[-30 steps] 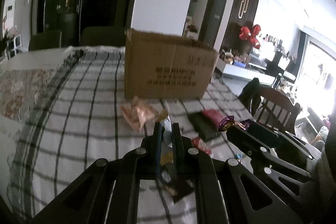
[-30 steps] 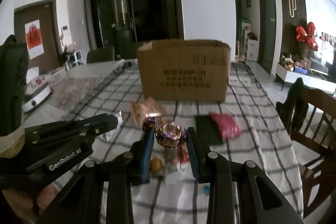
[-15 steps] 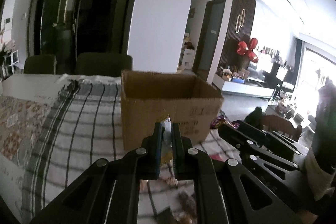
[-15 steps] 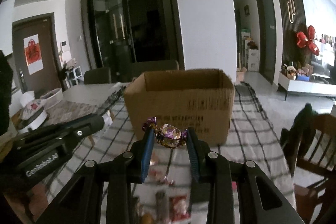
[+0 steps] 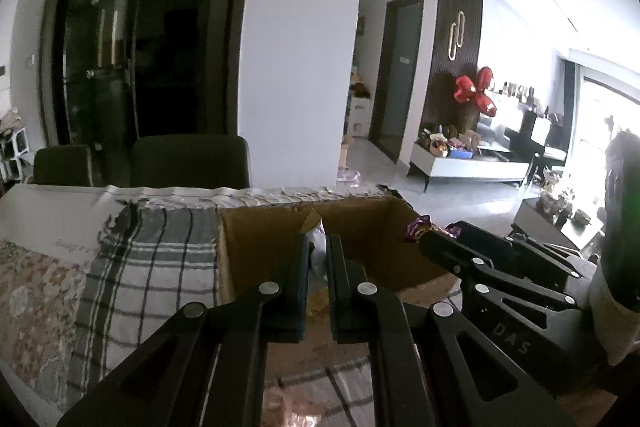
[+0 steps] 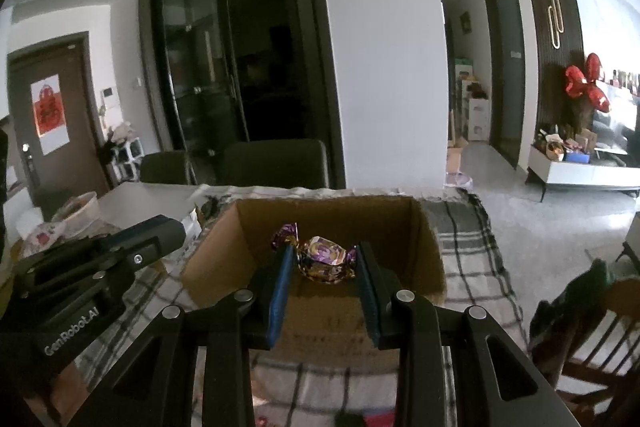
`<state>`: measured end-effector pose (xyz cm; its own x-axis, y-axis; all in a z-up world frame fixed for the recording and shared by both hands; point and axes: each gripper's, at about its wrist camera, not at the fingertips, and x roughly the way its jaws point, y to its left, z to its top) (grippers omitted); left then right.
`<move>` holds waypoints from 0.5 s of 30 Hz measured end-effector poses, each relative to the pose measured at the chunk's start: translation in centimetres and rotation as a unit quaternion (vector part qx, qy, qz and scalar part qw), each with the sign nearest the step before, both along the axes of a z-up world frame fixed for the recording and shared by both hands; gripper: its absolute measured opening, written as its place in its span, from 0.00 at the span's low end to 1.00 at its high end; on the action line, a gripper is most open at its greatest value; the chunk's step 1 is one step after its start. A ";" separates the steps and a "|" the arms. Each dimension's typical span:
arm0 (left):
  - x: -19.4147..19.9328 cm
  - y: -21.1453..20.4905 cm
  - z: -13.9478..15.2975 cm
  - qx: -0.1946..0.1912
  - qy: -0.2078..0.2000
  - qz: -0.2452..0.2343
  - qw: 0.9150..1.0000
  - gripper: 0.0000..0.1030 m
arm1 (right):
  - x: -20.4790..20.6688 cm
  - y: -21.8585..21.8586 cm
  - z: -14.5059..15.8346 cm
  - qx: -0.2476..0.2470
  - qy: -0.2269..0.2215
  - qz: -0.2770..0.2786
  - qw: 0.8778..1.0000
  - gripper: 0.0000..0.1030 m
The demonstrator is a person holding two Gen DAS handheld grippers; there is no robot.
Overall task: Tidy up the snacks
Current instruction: 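Carry both held snacks over the cardboard box and open both grippers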
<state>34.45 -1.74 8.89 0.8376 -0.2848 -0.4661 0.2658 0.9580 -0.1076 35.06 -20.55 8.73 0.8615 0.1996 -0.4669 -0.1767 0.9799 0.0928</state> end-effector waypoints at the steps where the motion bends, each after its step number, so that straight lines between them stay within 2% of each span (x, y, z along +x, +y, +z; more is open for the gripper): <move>1: 0.7 0.0 -0.1 0.001 0.003 0.005 1.000 0.11 | 0.4 -0.1 0.0 -0.003 0.003 -0.003 1.000 0.33; 2: 1.2 0.1 -0.2 -0.001 0.004 0.010 1.000 0.21 | 0.9 -0.2 0.0 -0.004 0.007 -0.005 1.000 0.35; 3: 1.7 0.2 -0.2 -0.002 0.006 0.012 1.000 0.30 | 1.5 -0.3 -0.2 -0.005 0.014 -0.007 1.000 0.42; 4: 2.0 0.3 -0.2 -0.001 0.010 0.015 1.000 0.50 | 2.1 -0.4 -0.3 -0.008 0.024 -0.014 1.000 0.48; 5: 2.2 0.4 -0.2 -0.001 0.012 0.018 1.000 0.54 | 2.4 -0.5 -0.3 -0.010 0.030 -0.026 0.999 0.58; 6: 1.9 0.6 -0.3 0.003 0.012 0.023 1.000 0.54 | 2.4 -0.8 -0.4 -0.010 0.032 -0.038 0.999 0.62; 9: 0.7 0.4 -0.2 0.014 0.006 0.017 1.000 0.60 | 1.4 -1.2 -0.3 -0.015 0.023 -0.045 0.999 0.62; 11: -0.6 0.4 -0.3 0.023 0.005 0.020 1.000 0.67 | 0.2 -1.1 -0.2 -0.025 0.014 -0.049 0.998 0.62; 15: -3.0 0.9 -0.4 0.025 0.009 0.024 0.999 0.73 | -2.1 -1.1 -0.3 -0.013 0.015 -0.042 0.999 0.63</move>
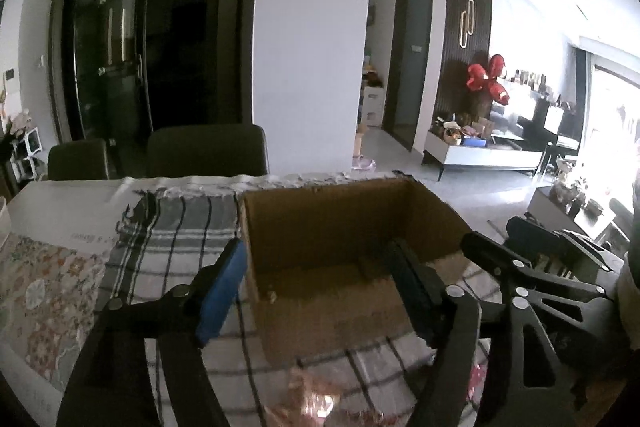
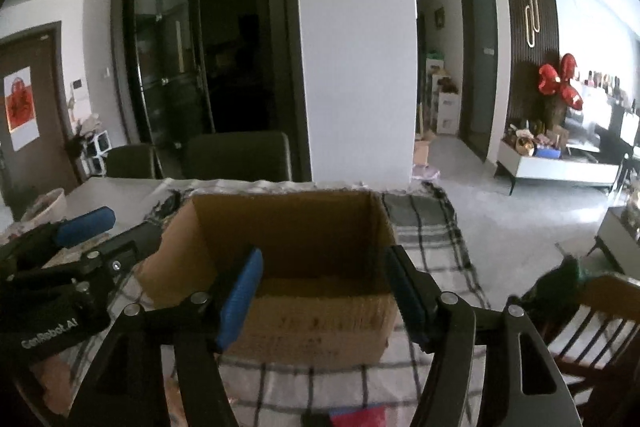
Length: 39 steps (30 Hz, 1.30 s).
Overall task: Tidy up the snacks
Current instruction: 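Carry both held snacks over the cardboard box and open both grippers, then withdraw both tools from the box back over the snacks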
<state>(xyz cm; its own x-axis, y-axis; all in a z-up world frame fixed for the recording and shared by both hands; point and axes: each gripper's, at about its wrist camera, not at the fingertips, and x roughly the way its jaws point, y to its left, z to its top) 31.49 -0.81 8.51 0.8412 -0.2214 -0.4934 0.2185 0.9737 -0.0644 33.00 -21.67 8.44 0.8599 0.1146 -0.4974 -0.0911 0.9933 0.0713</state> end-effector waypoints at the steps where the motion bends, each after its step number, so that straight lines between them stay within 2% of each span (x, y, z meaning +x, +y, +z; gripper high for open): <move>1: -1.0 0.2 -0.1 0.004 -0.002 0.002 1.000 0.75 | -0.6 0.0 0.0 0.000 0.000 -0.002 1.000 0.63; 9: -6.7 0.8 -0.4 0.021 -0.019 0.016 0.999 0.81 | -6.5 0.3 -0.4 -0.005 -0.012 -0.005 1.000 0.63; 18: -12.0 0.9 -1.6 0.019 -0.008 0.002 1.000 0.80 | -11.9 -0.5 -0.7 0.000 -0.017 -0.020 1.000 0.63; 27: -16.2 1.7 -4.6 0.007 0.023 0.008 1.000 0.80 | -16.6 -0.3 -2.3 -0.017 -0.031 -0.046 0.998 0.63; 39: -19.8 0.6 -7.6 0.032 0.029 -0.013 0.999 0.76 | -20.8 -0.5 -6.2 -0.036 0.005 -0.050 0.998 0.63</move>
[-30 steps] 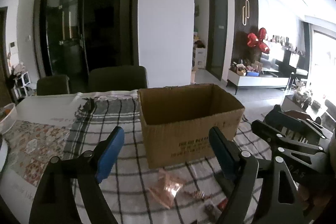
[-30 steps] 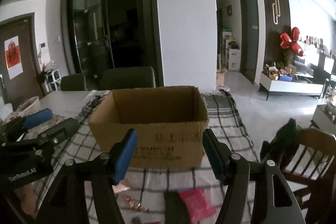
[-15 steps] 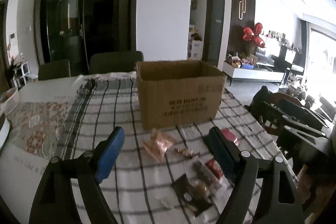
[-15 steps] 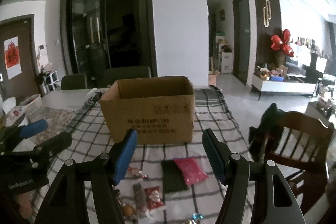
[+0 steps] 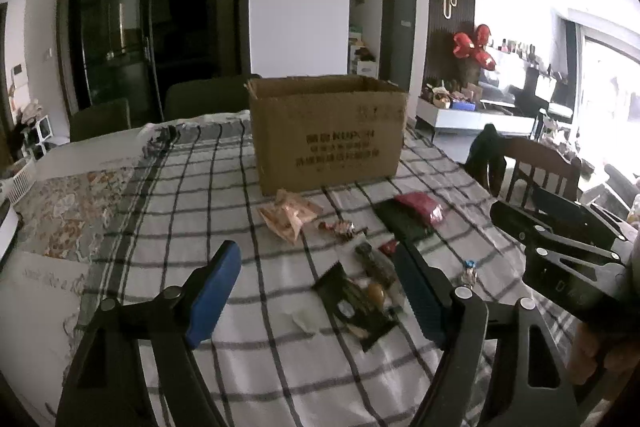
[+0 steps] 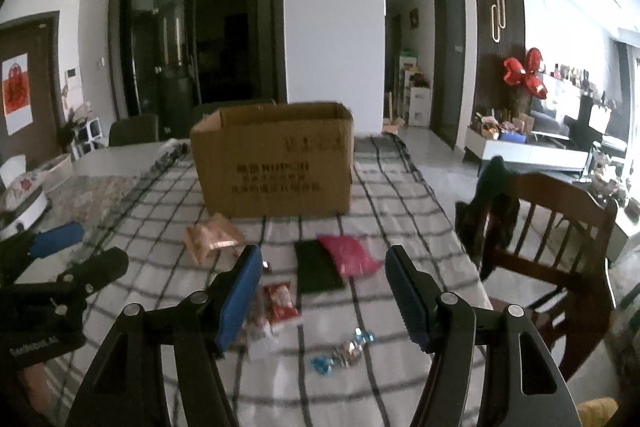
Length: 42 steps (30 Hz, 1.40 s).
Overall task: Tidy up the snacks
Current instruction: 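Withdraw both tools from the box back over the snacks, then grasp the dark CRACKER packet with left gripper while right grasps the blue-wrapped candy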
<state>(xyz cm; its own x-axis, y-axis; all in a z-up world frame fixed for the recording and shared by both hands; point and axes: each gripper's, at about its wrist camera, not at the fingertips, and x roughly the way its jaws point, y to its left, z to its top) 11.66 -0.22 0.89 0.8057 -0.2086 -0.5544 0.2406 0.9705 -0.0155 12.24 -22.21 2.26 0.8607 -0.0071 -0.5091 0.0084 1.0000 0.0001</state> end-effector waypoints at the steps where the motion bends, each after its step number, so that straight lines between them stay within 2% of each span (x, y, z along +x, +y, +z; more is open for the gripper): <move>1: -0.2 -0.1 -0.3 0.002 0.000 0.000 1.000 0.76 | -0.2 -0.1 -0.3 -0.001 0.003 -0.002 1.000 0.63; 12: 0.5 -0.7 -3.6 -0.008 0.042 -0.004 0.999 0.72 | -0.4 -0.9 -4.0 0.009 0.051 -0.005 0.999 0.63; 20: 2.1 -1.2 -5.4 -0.025 0.074 -0.001 0.997 0.64 | 0.3 -1.0 -5.8 0.023 0.074 -0.001 0.997 0.62; 24: 2.9 -1.5 -6.2 -0.036 0.089 -0.001 0.995 0.62 | 0.9 -1.3 -6.6 0.034 0.088 -0.004 0.996 0.56; 31: 4.6 -1.7 -8.0 -0.075 0.132 0.014 0.988 0.56 | 1.8 -1.9 -7.8 0.051 0.112 -0.013 0.992 0.51; 37: 5.8 -1.6 -9.2 -0.102 0.164 0.043 0.980 0.47 | 2.3 -1.8 -8.4 0.056 0.121 -0.012 0.991 0.47; 42: 6.3 -1.4 -9.8 -0.124 0.186 0.061 0.973 0.46 | 2.8 -1.7 -8.7 0.059 0.126 -0.015 0.990 0.44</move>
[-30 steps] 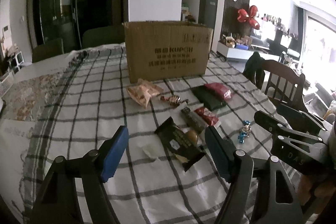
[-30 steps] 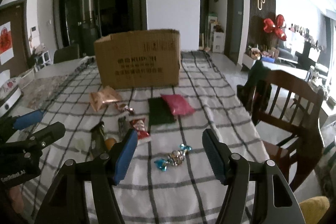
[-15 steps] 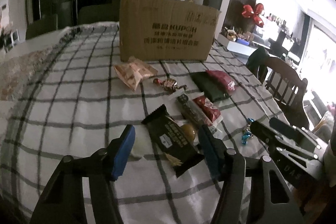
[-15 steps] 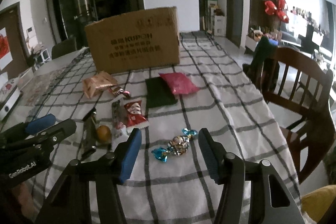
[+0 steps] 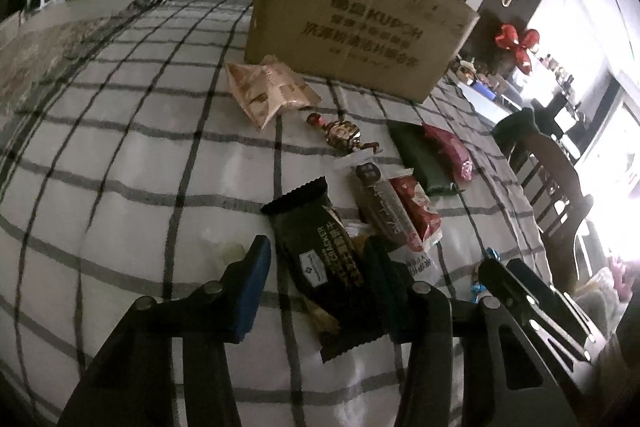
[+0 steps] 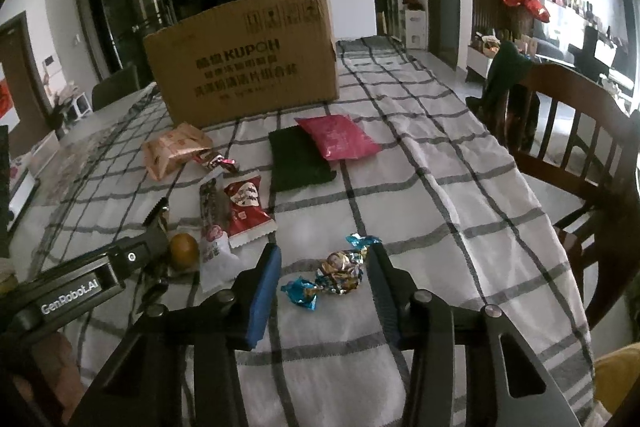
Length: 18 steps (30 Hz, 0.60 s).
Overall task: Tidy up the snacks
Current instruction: 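Grasp the dark CRACKER packet with left gripper while right grasps the blue-wrapped candy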
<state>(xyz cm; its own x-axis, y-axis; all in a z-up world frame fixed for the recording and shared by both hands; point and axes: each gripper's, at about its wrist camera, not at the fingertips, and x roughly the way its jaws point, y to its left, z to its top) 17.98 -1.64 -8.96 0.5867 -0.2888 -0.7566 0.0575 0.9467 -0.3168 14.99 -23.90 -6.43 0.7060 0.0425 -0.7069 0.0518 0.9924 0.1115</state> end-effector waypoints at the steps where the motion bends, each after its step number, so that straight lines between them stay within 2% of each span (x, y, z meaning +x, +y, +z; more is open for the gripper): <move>1: 0.1 0.0 -0.1 -0.006 0.004 0.004 1.000 0.46 | 0.0 0.0 0.0 0.001 0.000 0.000 1.000 0.43; 10: 1.0 -0.3 -0.1 -0.026 0.018 0.014 0.999 0.45 | 0.5 0.0 -0.4 0.008 0.007 -0.002 1.000 0.39; 12: 1.0 -0.3 -0.1 -0.034 0.019 0.015 0.999 0.39 | 0.5 -0.1 -0.4 0.008 0.008 -0.004 1.000 0.37; 13: 1.0 -0.3 -0.1 -0.042 0.019 0.013 0.999 0.32 | 0.5 -0.1 -0.4 0.007 0.008 -0.005 1.000 0.36; 18: 0.8 -0.4 0.3 -0.033 0.011 0.008 0.999 0.29 | 0.5 -0.2 -0.5 0.002 0.015 -0.011 1.000 0.33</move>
<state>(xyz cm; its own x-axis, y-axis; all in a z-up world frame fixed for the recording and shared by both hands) 18.81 -2.08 -8.70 0.5748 -0.3290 -0.7492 0.0346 0.9245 -0.3795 15.48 -24.14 -6.95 0.6853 0.0290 -0.7277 0.0779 0.9906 0.1128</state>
